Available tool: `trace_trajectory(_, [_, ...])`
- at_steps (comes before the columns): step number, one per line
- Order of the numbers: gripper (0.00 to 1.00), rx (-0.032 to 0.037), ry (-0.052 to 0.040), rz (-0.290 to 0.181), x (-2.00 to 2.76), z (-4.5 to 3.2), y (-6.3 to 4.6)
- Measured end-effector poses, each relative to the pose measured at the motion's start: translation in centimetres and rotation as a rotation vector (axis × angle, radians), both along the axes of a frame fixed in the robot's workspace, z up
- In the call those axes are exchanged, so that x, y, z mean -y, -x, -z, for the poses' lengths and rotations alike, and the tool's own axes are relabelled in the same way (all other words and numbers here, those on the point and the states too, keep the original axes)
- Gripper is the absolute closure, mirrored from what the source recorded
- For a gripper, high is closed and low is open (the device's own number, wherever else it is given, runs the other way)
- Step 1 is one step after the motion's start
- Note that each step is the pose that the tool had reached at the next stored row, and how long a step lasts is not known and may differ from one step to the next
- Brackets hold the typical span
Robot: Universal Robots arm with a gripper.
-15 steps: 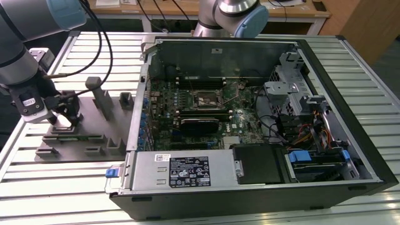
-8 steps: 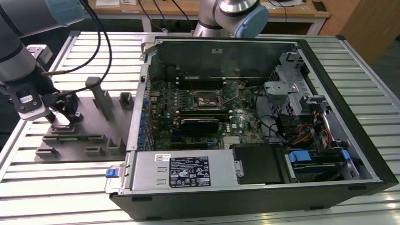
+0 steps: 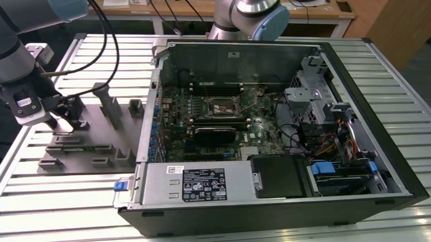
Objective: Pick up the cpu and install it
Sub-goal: 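Pick up the cpu and move it towards the insertion slot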
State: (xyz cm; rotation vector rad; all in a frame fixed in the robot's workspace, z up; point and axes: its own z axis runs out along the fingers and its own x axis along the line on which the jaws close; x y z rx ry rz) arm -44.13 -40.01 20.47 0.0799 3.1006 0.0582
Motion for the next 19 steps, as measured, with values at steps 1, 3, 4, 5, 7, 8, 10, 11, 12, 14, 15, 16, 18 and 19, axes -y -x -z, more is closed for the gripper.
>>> trace_trajectory(1, [0.45,0.0,0.0,0.0,0.0,-0.16,0.0])
trace_trajectory(3, [0.45,0.0,0.0,0.0,0.0,-0.47,0.0])
trace_trajectory(4, [0.45,0.0001,0.0,0.0,0.0,-0.65,0.0])
trace_trajectory(5, [0.45,0.0003,-0.0001,0.0,0.0,-0.83,0.0])
trace_trajectory(7, [0.45,0.0005,-0.0001,0.0,0.0,-1.23,0.0])
trace_trajectory(8, [0.45,0.0005,0.0,0.0,0.0,-1.42,0.0])
trace_trajectory(10, [0.45,0.0005,0.0,0.0,0.0,-1.8,0.0])
trace_trajectory(11, [0.45,0.0005,0.0,0.0,0.0,-2.01,0.0])
trace_trajectory(12, [0.45,0.0006,-0.0001,0.0,0.0,-2.21,0.0])
trace_trajectory(14, [0.45,0.0005,-0.0001,0.0,0.0,-2.62,0.0])
trace_trajectory(15, [0.45,0.0005,0.0,0.0,0.0,-2.84,0.0])
trace_trajectory(16, [0.45,0.0006,0.0,0.0,0.0,-3.04,0.0])
trace_trajectory(18, [0.45,0.0009,-0.0001,0.0,0.0,-3.47,0.0])
trace_trajectory(19, [0.45,0.001,-0.0001,0.0,0.0,-3.68,0.0])
